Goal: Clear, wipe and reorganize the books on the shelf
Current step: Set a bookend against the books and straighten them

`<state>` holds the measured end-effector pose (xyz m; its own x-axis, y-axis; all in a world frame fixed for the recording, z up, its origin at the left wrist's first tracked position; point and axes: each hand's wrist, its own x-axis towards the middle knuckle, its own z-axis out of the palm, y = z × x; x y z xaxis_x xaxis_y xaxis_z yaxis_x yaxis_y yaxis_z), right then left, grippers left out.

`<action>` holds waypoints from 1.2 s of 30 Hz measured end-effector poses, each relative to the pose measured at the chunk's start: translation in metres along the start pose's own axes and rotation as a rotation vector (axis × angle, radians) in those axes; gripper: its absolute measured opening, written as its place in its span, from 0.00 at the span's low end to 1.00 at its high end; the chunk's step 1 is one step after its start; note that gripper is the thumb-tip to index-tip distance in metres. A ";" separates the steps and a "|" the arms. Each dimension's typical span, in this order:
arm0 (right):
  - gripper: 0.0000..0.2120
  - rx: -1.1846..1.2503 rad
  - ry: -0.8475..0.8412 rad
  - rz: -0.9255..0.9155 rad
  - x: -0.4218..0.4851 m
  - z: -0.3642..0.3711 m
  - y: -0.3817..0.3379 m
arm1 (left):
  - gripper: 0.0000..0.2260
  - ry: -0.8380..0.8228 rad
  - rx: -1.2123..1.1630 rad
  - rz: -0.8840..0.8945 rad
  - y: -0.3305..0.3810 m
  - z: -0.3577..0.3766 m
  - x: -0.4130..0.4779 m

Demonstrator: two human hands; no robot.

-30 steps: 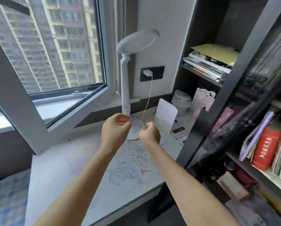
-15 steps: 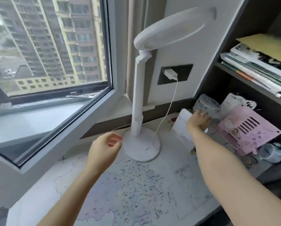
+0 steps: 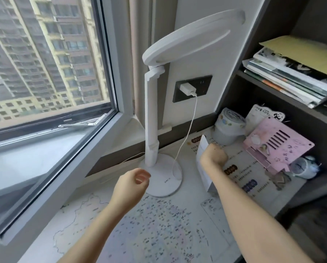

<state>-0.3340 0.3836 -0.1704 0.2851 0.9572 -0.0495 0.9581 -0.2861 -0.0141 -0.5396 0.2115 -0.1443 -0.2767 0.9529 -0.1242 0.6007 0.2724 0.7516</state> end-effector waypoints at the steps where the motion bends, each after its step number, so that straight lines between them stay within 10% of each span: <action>1: 0.15 -0.013 -0.016 -0.010 -0.011 -0.004 0.002 | 0.07 0.001 0.004 0.002 0.000 0.001 -0.001; 7: 0.11 -0.040 -0.085 -0.339 -0.114 -0.028 0.025 | 0.15 0.107 0.170 0.122 0.003 0.001 -0.030; 13: 0.06 0.023 -0.207 -0.696 -0.213 -0.028 0.065 | 0.16 -0.279 0.436 0.435 -0.021 -0.005 -0.073; 21: 0.10 0.071 -0.393 -0.716 -0.255 -0.006 0.085 | 0.10 -0.428 0.378 0.496 -0.061 0.021 -0.130; 36: 0.10 0.363 -0.358 -0.618 -0.300 0.005 0.149 | 0.08 -0.155 0.334 0.309 -0.101 -0.025 -0.142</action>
<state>-0.2769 0.0533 -0.1629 -0.3798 0.8925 -0.2431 0.8531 0.2364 -0.4651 -0.5796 0.0456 -0.1863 0.0523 0.9978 -0.0418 0.8525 -0.0228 0.5223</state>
